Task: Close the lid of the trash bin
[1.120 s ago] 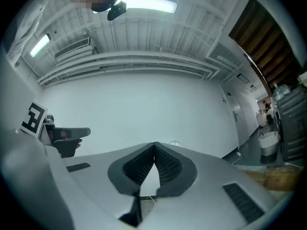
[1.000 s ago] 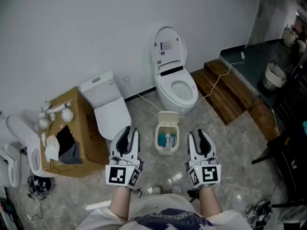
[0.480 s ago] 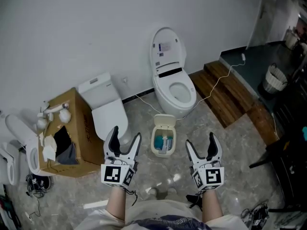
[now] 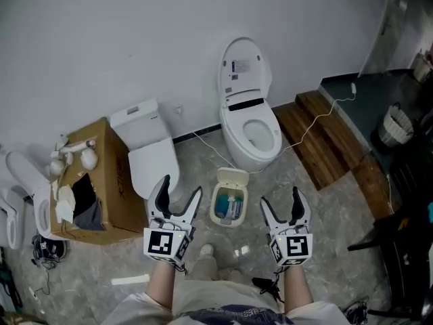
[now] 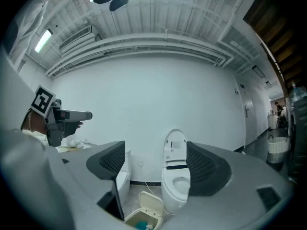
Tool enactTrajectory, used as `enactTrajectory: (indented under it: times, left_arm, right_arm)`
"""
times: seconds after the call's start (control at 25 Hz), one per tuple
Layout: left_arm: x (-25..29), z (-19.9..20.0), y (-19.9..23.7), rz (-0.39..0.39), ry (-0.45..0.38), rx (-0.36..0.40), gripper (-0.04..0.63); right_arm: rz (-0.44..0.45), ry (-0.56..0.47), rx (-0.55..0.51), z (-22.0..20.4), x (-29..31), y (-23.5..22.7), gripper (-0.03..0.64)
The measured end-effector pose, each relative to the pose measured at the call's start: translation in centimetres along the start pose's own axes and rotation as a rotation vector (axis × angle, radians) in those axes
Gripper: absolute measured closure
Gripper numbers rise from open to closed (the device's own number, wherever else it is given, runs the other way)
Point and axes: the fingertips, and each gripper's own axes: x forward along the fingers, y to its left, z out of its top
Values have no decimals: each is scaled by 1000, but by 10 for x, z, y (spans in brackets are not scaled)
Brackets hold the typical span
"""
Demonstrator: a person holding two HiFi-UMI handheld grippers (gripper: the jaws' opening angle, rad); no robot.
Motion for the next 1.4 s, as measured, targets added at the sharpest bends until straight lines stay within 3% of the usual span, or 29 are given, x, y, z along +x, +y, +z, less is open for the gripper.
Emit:
enactTrajectory:
  times: [0.16, 0.4, 0.68, 0.84, 0.96, 1.12, 1.24, 1.4]
  left_arm:
    - [32, -18, 33, -25, 21, -13, 262]
    - [95, -32, 83, -122, 42, -28, 262]
    - [148, -51, 99, -176, 45, -52, 262]
    - [180, -68, 98, -172, 66, -69, 262]
    - [198, -60, 102, -140, 41, -77, 262]
    - [208, -50, 103, -102, 23, -49, 262]
    - [211, -56, 105, -65, 18, -35, 262]
    - [214, -71, 104, -29, 13, -12, 262]
  right_arm:
    - [-11, 46, -13, -19, 46, 6, 219]
    - [-99, 81, 11, -31, 109, 15, 227]
    - [-192, 98, 56, -43, 149, 0, 233]
    - [-188, 136, 31, -56, 168, -14, 238]
    - [-108, 182, -49, -67, 190, -22, 241]
    - [81, 312, -214, -109, 224, -22, 238]
    - [273, 460, -375, -174, 247, -13, 236]
    - [595, 694, -619, -281, 259, 7, 282]
